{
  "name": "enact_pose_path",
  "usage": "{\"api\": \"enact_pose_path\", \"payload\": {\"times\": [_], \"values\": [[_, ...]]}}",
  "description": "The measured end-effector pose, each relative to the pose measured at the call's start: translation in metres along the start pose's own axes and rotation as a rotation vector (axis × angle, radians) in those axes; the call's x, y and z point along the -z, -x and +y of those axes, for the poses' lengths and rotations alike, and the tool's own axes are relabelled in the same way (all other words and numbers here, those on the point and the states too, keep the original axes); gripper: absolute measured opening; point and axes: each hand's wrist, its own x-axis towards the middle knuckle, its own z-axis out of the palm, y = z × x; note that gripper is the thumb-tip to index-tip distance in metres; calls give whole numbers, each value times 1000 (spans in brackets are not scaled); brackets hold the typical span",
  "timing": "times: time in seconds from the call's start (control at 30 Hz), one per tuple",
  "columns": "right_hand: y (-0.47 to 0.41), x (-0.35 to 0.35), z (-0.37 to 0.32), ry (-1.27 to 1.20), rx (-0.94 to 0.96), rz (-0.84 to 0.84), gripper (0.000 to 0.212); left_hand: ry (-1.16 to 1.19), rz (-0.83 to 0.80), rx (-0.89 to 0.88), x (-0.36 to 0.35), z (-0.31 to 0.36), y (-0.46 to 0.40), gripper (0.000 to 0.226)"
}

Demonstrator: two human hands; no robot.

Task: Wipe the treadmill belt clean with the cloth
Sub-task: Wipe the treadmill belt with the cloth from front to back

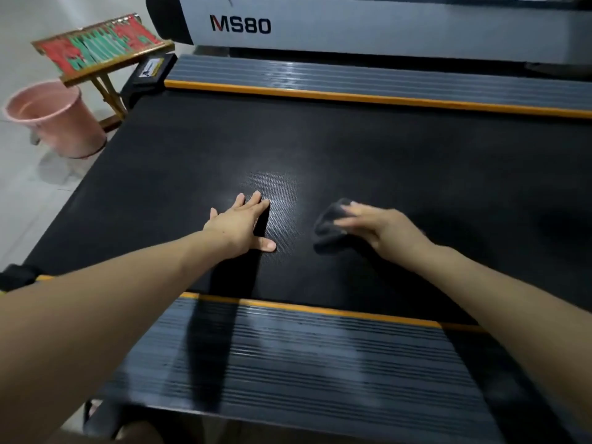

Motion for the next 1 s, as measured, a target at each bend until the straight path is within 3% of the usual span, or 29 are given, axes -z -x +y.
{"api": "enact_pose_path", "payload": {"times": [0.07, 0.13, 0.23, 0.3, 0.37, 0.53, 0.67, 0.77, 0.93, 1.0], "values": [[-20, -17, -3, 14, -198, 178, 28, 26, 22, -14, -2, -1, 1, 107], [-21, -23, -20, 1, -253, 227, 26, 56, 51, -41, -4, -3, 6, 102], [14, -7, -48, -107, -131, -8, 27, 67, 96, -69, -8, -11, 19, 83], [42, 5, -61, -135, 38, -226, 26, 37, 187, -66, -15, -24, 31, 65], [60, 10, -65, -159, 112, -323, 27, 15, 292, -73, -23, -40, 44, 51], [41, -14, -66, -110, 93, -138, 33, -49, 391, -90, -37, -73, 66, 40], [-16, -39, -71, -81, -64, 87, 23, -51, 441, -40, -41, -65, 73, 36], [-24, -45, -84, -96, -156, 161, 20, -114, 451, -41, -45, -63, 82, 36], [43, -11, -89, -158, 27, -237, 26, -68, 514, -26, -50, -63, 87, 37], [59, -7, -83, -173, 81, -267, 29, -47, 530, -12, -49, -60, 85, 38]]}}
